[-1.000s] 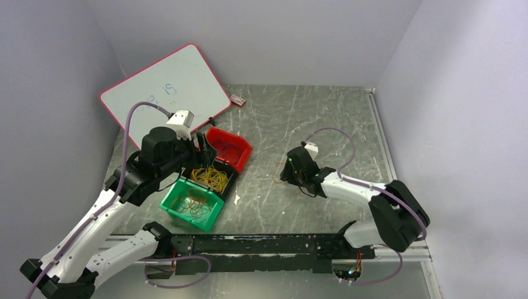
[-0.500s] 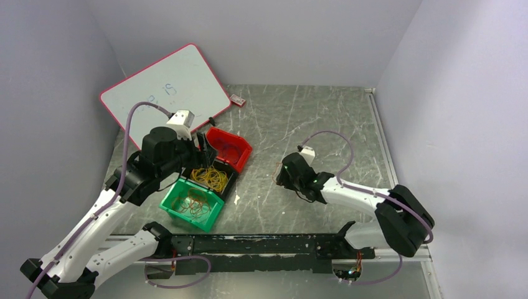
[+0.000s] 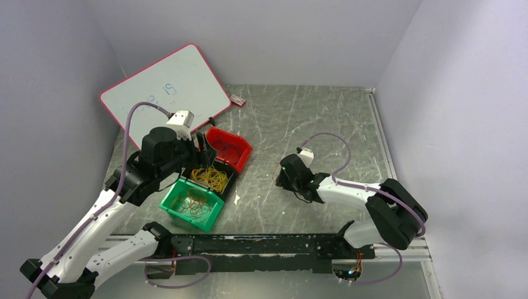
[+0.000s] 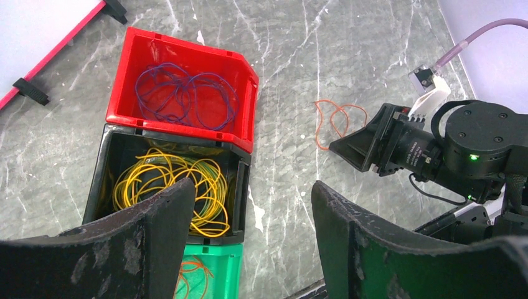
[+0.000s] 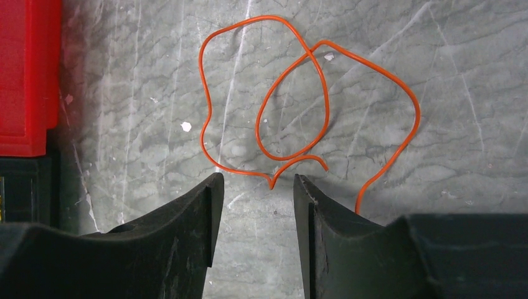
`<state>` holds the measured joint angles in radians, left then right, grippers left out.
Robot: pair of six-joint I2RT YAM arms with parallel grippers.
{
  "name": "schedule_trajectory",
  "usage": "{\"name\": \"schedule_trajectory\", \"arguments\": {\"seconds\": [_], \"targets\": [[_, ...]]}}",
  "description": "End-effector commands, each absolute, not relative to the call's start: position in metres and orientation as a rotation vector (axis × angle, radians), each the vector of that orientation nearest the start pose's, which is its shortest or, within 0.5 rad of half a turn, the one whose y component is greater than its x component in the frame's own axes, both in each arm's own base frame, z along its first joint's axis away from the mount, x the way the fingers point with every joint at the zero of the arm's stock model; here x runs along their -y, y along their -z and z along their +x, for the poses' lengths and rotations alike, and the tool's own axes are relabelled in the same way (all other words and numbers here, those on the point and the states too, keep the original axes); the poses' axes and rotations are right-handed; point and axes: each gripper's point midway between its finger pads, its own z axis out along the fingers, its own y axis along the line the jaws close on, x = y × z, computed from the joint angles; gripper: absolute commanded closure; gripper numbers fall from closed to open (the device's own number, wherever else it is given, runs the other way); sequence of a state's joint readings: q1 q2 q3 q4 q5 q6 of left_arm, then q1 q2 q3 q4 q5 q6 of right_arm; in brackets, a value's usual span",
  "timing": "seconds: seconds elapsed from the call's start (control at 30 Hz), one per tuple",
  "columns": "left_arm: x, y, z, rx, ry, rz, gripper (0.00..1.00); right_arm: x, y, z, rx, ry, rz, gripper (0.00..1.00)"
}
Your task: Untangle the cables
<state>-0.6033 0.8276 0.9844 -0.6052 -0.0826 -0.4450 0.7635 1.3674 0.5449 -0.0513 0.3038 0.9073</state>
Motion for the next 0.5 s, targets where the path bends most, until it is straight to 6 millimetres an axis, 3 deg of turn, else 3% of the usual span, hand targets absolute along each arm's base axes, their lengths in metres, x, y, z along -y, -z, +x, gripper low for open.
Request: {"name": "schedule_trajectory", "arguments": {"seconds": [0.0, 0.47], "targets": [[0.162, -0.27, 0.232, -2.041, 0.566, 0.119, 0.27, -0.207, -0.018, 0.249, -2.396, -0.405, 0.344, 0.52], [0.157, -0.266, 0.229, -2.047, 0.547, 0.107, 0.26, -0.186, -0.011, 0.255, -2.379, -0.307, 0.375, 0.54]]}}
